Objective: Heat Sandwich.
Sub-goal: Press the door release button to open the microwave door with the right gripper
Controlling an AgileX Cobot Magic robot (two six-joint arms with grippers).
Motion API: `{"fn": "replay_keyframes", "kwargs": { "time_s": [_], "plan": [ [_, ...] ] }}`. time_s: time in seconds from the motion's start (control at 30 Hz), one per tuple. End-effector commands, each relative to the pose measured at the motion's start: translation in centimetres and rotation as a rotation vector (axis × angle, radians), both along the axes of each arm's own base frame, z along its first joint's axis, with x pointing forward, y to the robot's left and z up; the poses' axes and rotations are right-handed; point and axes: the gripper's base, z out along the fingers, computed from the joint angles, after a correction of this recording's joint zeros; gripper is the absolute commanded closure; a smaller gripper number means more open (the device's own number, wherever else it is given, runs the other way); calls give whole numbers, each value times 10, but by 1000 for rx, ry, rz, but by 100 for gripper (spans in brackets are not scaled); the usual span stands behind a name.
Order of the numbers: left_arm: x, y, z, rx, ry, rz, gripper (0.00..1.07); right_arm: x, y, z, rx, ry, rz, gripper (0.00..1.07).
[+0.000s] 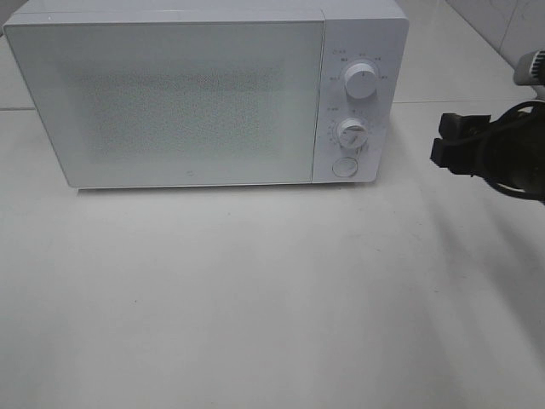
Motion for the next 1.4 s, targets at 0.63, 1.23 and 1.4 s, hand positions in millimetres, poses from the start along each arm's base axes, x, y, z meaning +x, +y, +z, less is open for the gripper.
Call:
{"fn": "replay_keyframes", "kwargs": {
  "time_s": [0.63,1.23,1.4],
  "plan": [
    [-3,0,0,-2,-27,2,9,-1,70,-43,-92,41,19,36],
    [-3,0,0,-2,-27,2,9,-2,91,-52,-90,71,38,36],
    [-3,0,0,-2,-27,2,9,-2,91,-52,-57,74,28,36]
  ]
}}
